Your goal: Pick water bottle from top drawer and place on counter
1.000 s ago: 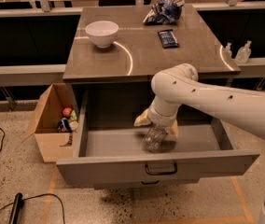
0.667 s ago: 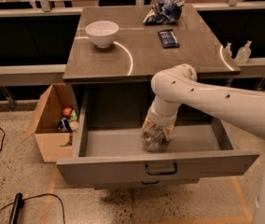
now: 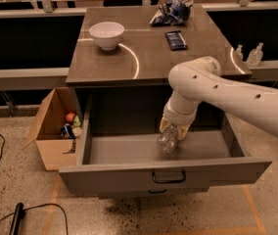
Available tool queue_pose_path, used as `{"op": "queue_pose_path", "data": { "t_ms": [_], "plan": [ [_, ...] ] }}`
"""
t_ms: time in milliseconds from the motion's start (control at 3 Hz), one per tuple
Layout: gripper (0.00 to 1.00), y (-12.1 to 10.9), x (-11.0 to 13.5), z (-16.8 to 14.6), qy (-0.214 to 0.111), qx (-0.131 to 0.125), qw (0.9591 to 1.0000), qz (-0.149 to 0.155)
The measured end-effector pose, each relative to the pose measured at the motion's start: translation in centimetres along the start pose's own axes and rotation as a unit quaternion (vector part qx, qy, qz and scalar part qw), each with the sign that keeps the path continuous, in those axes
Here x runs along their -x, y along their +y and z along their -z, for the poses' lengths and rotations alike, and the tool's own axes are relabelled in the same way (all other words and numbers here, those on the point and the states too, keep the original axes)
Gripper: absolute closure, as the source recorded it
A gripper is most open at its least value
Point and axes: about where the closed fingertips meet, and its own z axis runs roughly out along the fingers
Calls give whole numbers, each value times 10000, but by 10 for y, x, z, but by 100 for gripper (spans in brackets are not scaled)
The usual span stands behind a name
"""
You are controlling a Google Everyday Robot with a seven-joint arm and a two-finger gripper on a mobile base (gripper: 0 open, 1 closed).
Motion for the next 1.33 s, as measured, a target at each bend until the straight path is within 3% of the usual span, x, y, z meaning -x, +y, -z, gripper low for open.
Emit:
{"op": "queue_pose_path", "data": {
  "t_ms": [333,667,1000,1333],
  "plan": [
    [100,26,-12,57,111,-103,9964,-840],
    [100,52,-20,107,100,-149,9866,-1623],
    [100,66,-31,162,170,-288,9774,-2086],
    [100,62,-53,196,330,-350,9764,-2104]
  ]
}}
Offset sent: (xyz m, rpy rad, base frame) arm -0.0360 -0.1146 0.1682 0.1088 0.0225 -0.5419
